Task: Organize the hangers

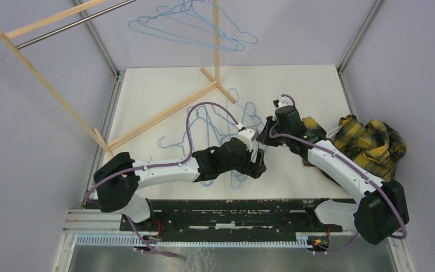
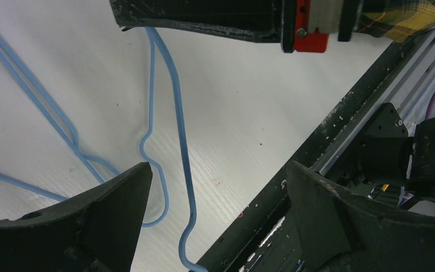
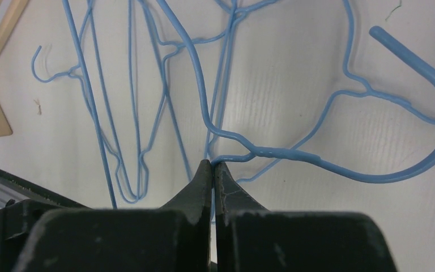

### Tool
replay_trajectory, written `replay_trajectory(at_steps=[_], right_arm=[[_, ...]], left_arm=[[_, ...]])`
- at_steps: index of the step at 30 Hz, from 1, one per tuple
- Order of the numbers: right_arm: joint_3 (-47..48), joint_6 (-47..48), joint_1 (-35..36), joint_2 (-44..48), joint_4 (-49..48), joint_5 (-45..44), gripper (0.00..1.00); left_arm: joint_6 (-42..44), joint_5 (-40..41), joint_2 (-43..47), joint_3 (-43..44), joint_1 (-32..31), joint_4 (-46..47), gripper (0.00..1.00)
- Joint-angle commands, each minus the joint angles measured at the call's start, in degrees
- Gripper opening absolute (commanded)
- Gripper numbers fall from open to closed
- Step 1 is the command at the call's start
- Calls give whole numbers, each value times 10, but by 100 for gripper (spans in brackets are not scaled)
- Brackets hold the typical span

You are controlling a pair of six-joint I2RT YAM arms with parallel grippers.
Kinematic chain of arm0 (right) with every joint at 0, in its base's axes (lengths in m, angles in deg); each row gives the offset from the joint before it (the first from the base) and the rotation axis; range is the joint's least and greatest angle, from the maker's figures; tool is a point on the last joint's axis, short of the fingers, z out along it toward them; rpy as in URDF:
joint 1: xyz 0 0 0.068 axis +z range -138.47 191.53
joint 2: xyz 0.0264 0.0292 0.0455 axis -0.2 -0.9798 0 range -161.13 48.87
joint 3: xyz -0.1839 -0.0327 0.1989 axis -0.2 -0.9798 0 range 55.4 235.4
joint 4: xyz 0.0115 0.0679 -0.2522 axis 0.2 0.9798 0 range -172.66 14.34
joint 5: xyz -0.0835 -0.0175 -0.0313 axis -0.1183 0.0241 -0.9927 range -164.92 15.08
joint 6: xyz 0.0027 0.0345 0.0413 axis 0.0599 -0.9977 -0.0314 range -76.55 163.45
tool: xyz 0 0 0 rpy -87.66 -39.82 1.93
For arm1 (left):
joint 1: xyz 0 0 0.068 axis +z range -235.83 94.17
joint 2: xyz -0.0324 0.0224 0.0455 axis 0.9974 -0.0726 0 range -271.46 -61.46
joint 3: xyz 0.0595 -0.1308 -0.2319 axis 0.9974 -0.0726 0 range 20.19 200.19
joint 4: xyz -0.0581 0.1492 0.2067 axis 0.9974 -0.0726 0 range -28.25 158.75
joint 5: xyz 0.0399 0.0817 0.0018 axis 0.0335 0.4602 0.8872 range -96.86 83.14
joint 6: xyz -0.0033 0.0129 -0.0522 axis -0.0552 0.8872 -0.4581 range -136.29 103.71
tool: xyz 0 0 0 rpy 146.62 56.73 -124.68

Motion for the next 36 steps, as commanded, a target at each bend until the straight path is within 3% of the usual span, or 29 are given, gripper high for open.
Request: replay_trajectory(at_steps=[1, 5, 7, 11, 15, 16, 19, 21, 24, 26, 28, 32, 36], right_arm=[[40, -9, 13, 20, 5, 9, 1], [53, -5, 17, 41, 26, 13, 1], [61, 1, 18, 48, 39, 16, 1], [68, 7, 19, 57, 55, 29, 1], [71, 11, 19, 66, 68, 31, 1], [71, 13, 18, 69, 71, 31, 1], [71, 22, 19, 77, 84, 31, 5], [65, 33, 19, 88, 95, 34, 22], [45, 55, 19, 124, 109, 22, 40], [31, 69, 18, 152, 123, -6, 62], [21, 84, 19, 173, 134, -30, 75], [12, 107, 19, 183, 162, -69, 86], [-8, 107, 18, 172, 154, -90, 88]], left_arm=[[15, 22, -17, 27, -8, 29, 94], [19, 38, -33, 18, -9, 28, 92], [21, 47, -42, 14, -9, 21, 83], [19, 68, -44, -6, -9, 23, 54], [20, 86, -37, -21, -9, 27, 9], [19, 92, -34, -24, -9, 28, 4], [8, 121, -19, -27, -9, 7, 3], [-9, 156, -2, -27, -9, -29, 3], [-42, 209, 35, -35, -9, -86, 3], [-68, 242, 73, -50, -8, -114, 3], [-96, 271, 115, -73, -8, -120, 3], [-126, 285, 247, -162, -8, -20, 3], [-84, 322, 351, -184, -3, 34, 3]])
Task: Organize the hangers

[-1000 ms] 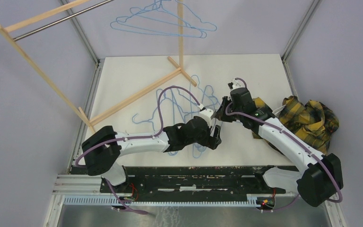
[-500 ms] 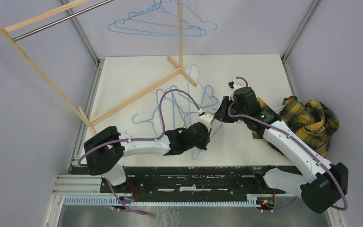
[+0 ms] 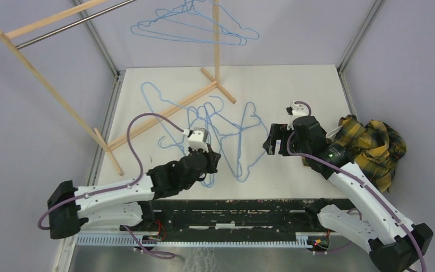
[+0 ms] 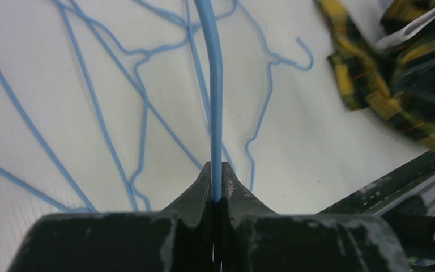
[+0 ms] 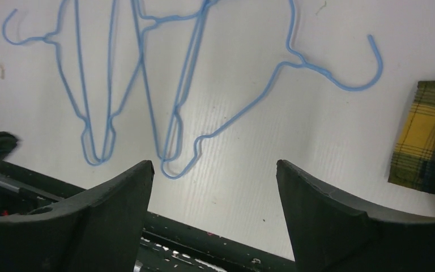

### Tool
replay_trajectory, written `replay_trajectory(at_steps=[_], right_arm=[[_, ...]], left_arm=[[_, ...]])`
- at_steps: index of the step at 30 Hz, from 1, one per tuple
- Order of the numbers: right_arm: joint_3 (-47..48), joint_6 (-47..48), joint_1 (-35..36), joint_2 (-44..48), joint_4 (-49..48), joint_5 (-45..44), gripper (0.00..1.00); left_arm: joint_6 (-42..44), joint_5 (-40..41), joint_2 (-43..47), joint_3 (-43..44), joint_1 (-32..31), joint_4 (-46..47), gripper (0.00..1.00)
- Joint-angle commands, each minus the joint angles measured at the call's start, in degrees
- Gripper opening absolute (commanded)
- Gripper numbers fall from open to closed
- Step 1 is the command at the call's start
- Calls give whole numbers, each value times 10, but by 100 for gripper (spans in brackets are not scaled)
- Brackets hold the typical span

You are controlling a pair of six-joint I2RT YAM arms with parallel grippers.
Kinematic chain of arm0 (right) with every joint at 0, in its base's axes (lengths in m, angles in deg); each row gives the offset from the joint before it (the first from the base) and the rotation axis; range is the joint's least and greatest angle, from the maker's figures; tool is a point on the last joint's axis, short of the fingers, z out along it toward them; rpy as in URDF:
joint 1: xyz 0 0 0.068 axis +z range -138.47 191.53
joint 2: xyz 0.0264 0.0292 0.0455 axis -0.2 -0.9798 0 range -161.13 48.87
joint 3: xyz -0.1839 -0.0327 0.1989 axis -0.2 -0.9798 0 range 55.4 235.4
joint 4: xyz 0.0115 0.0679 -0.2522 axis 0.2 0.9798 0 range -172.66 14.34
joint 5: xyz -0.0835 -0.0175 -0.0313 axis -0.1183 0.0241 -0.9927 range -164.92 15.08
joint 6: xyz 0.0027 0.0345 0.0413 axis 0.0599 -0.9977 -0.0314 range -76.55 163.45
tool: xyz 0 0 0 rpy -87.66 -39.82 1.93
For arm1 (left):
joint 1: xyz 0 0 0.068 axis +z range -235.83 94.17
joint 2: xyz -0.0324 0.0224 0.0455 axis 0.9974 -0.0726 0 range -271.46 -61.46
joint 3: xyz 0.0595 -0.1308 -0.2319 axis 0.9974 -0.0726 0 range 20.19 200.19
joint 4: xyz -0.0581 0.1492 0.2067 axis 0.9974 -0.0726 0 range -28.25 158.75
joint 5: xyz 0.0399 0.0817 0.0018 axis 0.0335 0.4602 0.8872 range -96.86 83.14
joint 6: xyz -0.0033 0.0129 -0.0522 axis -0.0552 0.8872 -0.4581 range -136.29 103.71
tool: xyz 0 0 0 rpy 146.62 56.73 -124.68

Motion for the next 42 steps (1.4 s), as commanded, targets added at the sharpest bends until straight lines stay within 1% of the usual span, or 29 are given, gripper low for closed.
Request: replay_trajectory(at_steps=[1, 4, 7, 9, 10, 13, 17, 22, 30, 35, 42], right_arm=[[-24, 15, -1, -15, -2, -46, 88], [-30, 7, -1, -32, -25, -44, 88], [-25, 6, -1, -52, -41, -44, 89], [-19, 7, -1, -66, -49, -45, 89], [-15, 8, -1, -72, -52, -47, 89], [-6, 13, -1, -83, -57, -53, 89], [5, 20, -1, -93, -59, -62, 90], [17, 34, -1, -97, -53, -83, 92], [21, 54, -2, -110, -50, -114, 95], [24, 55, -3, -128, -54, -107, 96], [30, 62, -5, -145, -57, -102, 96]], left_arm=[[18, 73, 92, 0, 10, 104, 3], [70, 14, 125, 22, 65, 141, 3], [84, -87, 134, 54, 145, 175, 3], [83, -146, 126, 77, 198, 194, 3], [80, -173, 113, 88, 232, 207, 3], [61, -249, 71, 120, 296, 248, 3], [28, -333, -8, 172, 353, 316, 3], [-9, -385, -97, 237, 386, 390, 3], [-77, -439, -180, 290, 430, 502, 3], [-99, -439, -214, 306, 447, 519, 3], [-136, -431, -257, 340, 483, 514, 3]])
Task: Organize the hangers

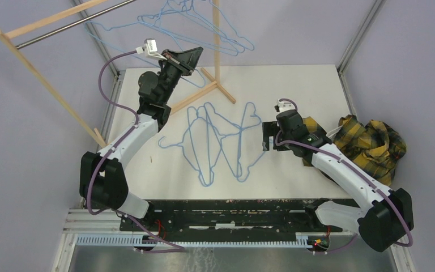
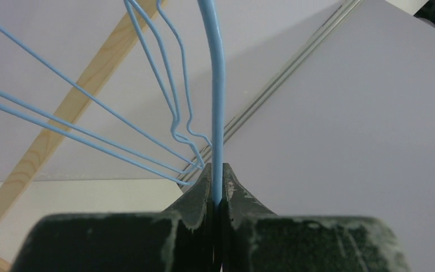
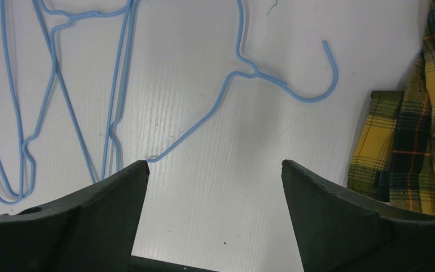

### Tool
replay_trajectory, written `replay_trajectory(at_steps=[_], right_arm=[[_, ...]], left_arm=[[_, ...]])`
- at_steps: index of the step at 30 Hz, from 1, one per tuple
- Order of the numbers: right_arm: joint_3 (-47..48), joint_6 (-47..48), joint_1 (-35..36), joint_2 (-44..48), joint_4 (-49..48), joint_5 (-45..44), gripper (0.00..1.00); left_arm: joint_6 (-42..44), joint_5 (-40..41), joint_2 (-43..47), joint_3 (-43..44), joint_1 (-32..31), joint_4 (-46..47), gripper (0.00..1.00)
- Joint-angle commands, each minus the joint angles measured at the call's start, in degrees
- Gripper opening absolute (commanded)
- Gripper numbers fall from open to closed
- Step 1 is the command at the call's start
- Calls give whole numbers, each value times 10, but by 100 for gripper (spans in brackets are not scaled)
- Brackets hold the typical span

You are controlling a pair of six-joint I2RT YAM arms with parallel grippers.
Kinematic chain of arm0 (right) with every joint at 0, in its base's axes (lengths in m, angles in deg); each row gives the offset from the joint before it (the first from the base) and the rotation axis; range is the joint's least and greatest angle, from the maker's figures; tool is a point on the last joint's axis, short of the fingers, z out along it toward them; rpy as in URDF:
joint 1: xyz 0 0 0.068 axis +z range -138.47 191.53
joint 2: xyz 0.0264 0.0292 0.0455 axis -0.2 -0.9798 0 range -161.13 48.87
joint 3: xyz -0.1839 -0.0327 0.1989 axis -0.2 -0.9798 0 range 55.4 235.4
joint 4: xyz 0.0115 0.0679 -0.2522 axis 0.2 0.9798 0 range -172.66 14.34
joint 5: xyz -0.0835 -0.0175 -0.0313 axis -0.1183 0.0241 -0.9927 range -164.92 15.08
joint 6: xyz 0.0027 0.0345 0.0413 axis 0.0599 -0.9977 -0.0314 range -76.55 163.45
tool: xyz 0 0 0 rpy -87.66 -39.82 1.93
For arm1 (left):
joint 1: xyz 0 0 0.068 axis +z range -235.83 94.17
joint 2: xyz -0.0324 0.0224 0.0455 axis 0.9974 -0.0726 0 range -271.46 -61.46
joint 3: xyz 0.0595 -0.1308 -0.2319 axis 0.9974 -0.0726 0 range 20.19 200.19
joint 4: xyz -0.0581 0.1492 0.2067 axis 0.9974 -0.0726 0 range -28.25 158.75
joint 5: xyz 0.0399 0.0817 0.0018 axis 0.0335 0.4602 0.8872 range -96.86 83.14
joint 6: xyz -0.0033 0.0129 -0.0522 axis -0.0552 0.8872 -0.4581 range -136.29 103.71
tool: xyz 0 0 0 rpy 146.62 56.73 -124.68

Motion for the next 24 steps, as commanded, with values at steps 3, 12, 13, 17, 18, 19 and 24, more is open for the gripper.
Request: replay_trajectory(at_steps=[3, 12, 13, 17, 18, 19, 24], right_arm=[[29, 14, -5, -13, -26, -1, 95], [14, 6, -6, -34, -39, 18, 94], [12, 5, -7, -34, -40, 18, 94], [10, 3, -8, -39, -44, 17, 94], [10, 2, -9, -41, -45, 17, 94], [9, 2, -10, -43, -46, 18, 94], [4, -1, -11, -46, -51, 22, 95]], left_arm=[[-52, -12, -29, 54, 28, 47, 3], [-74, -34, -72, 87, 32, 6, 3], [-75, -43, -78, 92, 32, -4, 3], [-82, -109, -118, 138, 31, -57, 3], [-85, -120, -128, 146, 32, -68, 3], [-86, -127, -135, 151, 32, -76, 3], [-78, -141, -159, 177, 32, -120, 3]])
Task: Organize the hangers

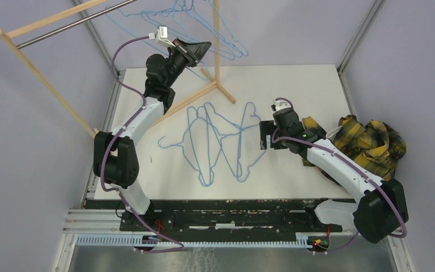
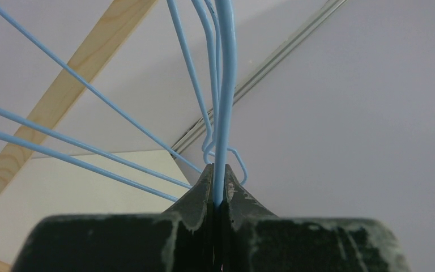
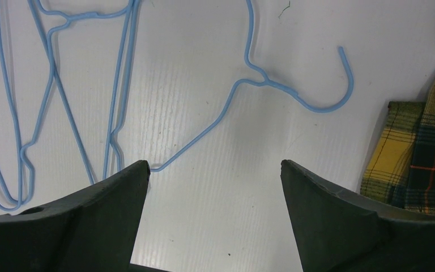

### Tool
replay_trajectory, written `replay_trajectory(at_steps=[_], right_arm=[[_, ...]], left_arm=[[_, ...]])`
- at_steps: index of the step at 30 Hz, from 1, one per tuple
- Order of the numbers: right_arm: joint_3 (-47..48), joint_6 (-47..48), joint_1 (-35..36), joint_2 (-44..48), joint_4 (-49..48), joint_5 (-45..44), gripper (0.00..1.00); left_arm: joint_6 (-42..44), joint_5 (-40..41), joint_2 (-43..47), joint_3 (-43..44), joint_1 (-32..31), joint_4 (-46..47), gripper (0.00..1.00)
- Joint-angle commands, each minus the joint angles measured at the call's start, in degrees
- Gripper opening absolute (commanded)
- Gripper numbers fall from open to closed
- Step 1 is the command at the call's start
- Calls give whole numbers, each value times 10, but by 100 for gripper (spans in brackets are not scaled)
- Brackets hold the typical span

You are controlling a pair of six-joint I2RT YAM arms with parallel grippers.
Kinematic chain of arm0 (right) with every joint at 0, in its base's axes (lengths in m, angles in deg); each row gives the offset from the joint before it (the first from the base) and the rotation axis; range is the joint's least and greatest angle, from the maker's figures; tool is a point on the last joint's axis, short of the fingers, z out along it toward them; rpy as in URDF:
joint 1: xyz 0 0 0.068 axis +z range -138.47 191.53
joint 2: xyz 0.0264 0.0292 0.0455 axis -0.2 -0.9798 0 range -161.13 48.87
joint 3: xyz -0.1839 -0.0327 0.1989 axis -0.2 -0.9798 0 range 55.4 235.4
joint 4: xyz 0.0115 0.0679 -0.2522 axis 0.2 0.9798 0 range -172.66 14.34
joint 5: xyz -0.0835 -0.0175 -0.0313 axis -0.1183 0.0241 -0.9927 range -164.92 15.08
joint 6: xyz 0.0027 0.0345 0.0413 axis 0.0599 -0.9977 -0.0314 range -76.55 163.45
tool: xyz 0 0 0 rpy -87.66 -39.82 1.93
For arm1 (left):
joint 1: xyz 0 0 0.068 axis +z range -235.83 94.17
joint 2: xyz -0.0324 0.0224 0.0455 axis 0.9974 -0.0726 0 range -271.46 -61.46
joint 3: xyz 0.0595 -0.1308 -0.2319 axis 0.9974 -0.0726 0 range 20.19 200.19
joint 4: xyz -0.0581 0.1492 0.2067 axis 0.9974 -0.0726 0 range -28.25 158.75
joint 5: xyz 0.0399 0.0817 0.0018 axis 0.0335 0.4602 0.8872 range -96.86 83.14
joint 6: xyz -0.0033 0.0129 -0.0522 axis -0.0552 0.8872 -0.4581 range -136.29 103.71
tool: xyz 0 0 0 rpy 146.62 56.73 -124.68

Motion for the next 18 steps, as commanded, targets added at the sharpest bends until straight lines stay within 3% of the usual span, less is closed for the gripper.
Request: replay_trajectory(at_steps=[1, 5, 12, 18], right_arm=[[0, -7, -4, 0, -24, 3, 95], [-4, -3, -9, -1, -23, 0, 95], [-12, -5, -14, 2, -24, 4, 96], [-17, -7, -16, 6, -24, 9, 97]], left_arm=[[-31, -39, -22, 37, 1, -66, 3], [-39, -43, -29, 39, 1, -64, 4], [-30, -45, -18, 26, 1, -71, 43], [-3, -38, 5, 25, 2, -95, 63]])
